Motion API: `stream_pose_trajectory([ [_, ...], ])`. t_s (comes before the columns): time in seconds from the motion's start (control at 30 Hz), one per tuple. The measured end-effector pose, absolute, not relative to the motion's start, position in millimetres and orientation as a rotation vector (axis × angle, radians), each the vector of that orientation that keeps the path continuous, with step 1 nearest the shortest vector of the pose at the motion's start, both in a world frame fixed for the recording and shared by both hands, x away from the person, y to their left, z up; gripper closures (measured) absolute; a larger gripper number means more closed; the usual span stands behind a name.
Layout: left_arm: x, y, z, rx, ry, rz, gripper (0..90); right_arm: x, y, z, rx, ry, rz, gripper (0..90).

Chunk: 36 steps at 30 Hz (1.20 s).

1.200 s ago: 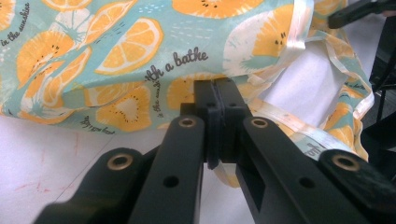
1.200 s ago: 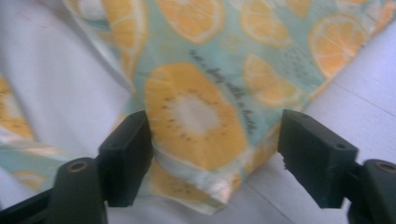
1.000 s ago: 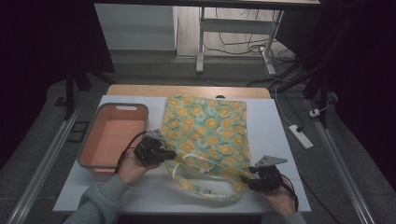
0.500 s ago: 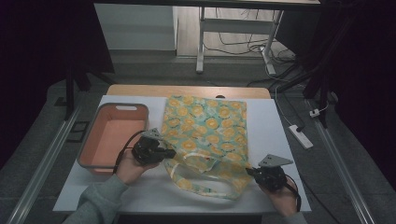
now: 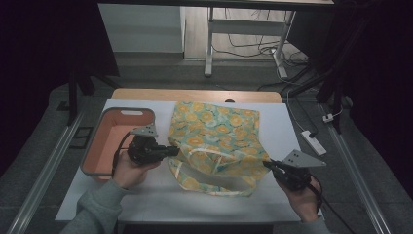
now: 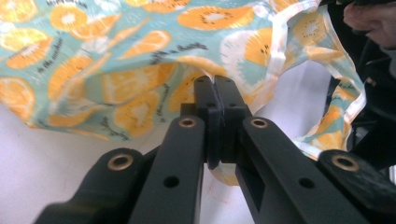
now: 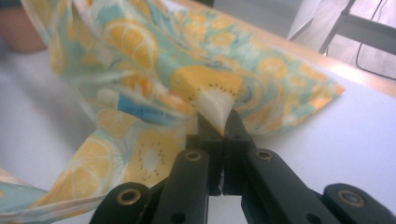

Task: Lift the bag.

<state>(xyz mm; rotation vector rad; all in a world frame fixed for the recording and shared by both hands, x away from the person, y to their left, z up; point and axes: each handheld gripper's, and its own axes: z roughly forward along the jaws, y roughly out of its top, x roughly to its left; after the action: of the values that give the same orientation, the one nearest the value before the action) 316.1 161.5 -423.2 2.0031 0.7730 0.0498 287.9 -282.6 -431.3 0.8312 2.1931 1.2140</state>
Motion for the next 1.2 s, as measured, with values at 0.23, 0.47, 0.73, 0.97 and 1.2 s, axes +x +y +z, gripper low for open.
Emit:
stream_pose_trajectory([
  [0.23, 320, 170, -415, 1.959, 0.787, 0.072, 89.7, 300, -283, -406, 0.825, 2.118, 1.254, 89.2],
  [0.47, 324, 179, -411, 1.918, 0.804, 0.083, 89.8, 313, -281, -392, 0.838, 2.071, 1.312, 89.3],
  [0.73, 324, 188, -391, 1.859, 0.781, 0.109, 89.8, 311, -285, -367, 0.806, 1.989, 1.351, 89.3],
  [0.97, 325, 196, -377, 1.804, 0.770, 0.123, 89.8, 312, -285, -348, 0.789, 1.917, 1.405, 89.3],
  [1.2, 326, 201, -368, 1.775, 0.768, 0.143, 89.8, 318, -284, -338, 0.798, 1.884, 1.457, 89.3],
])
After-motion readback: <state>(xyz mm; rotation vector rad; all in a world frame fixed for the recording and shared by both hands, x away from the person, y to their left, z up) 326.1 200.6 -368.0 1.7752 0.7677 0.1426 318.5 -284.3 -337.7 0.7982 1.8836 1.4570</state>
